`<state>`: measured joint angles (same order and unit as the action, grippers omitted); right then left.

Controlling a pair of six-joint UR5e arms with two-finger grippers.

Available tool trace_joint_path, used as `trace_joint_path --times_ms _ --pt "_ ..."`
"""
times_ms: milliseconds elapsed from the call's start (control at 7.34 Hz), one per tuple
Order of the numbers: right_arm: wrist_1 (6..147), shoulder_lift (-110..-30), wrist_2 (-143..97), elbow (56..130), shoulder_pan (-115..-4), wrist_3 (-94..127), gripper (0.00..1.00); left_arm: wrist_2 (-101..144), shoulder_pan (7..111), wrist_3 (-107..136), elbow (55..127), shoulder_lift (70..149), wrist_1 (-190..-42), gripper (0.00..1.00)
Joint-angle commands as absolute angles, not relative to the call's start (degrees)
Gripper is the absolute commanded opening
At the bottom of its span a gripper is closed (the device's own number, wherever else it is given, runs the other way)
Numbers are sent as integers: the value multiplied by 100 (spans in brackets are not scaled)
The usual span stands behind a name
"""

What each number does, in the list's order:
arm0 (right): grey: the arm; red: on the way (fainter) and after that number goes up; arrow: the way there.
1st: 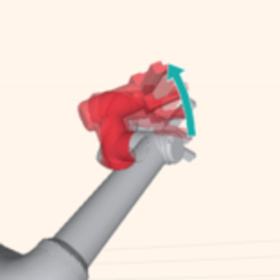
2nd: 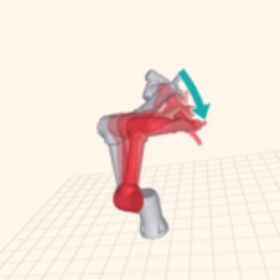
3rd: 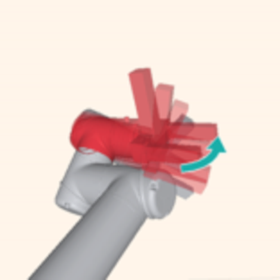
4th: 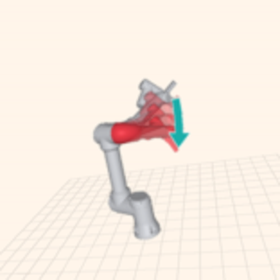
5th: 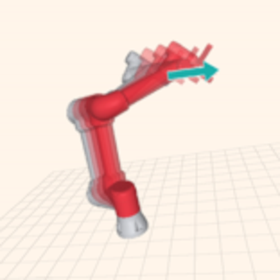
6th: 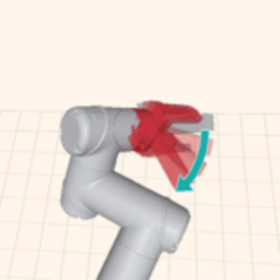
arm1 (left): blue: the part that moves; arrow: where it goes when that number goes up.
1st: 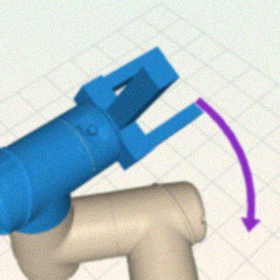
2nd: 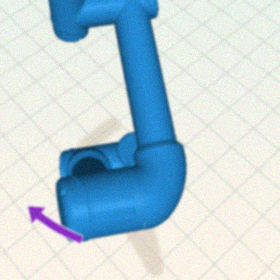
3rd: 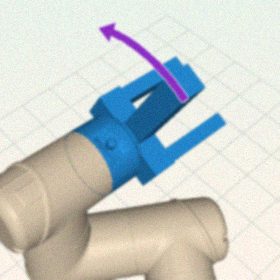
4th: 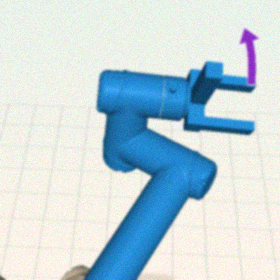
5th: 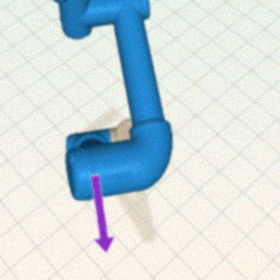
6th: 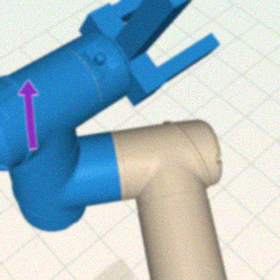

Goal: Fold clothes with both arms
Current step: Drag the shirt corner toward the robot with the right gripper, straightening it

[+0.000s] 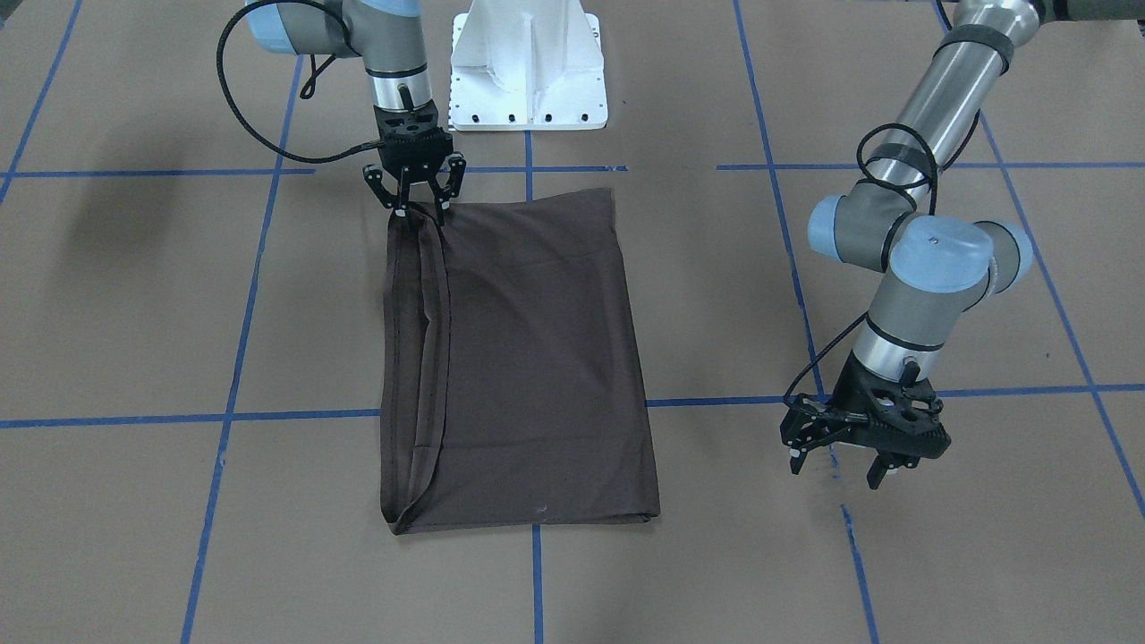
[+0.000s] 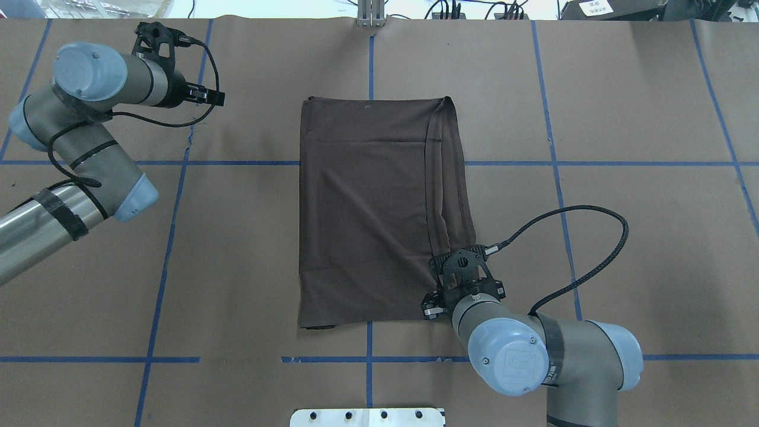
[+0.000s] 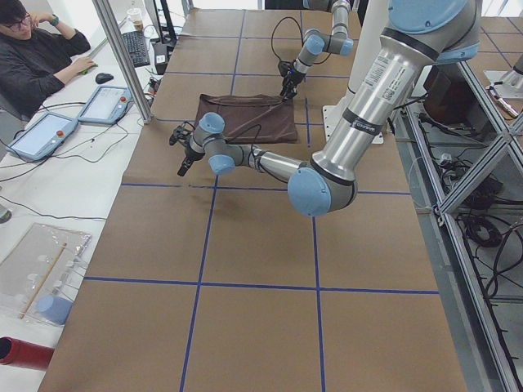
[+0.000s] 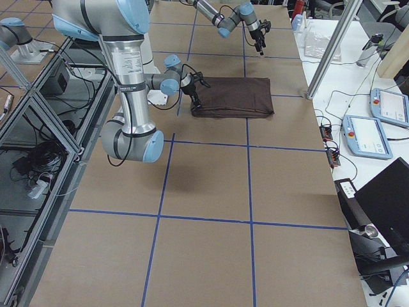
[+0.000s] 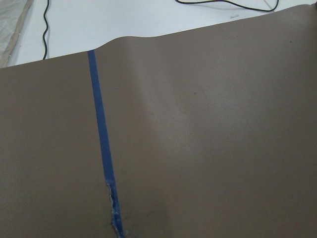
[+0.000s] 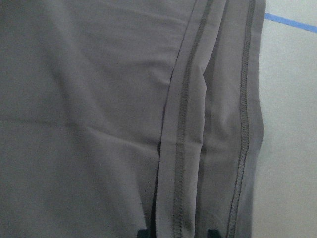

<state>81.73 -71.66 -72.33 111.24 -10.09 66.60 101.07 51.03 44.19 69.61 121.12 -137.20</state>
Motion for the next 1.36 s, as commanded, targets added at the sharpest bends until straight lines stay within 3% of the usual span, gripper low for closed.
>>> trace_joint_path --times_ms 0,1226 --pt "8174 -7154 -7233 11127 -1002 6723 0 10107 5098 4412 6961 12111 -13720 100" --pt "8156 -7919 -7225 11417 -1002 7865 1 10107 5063 4412 6935 12120 -13720 100"
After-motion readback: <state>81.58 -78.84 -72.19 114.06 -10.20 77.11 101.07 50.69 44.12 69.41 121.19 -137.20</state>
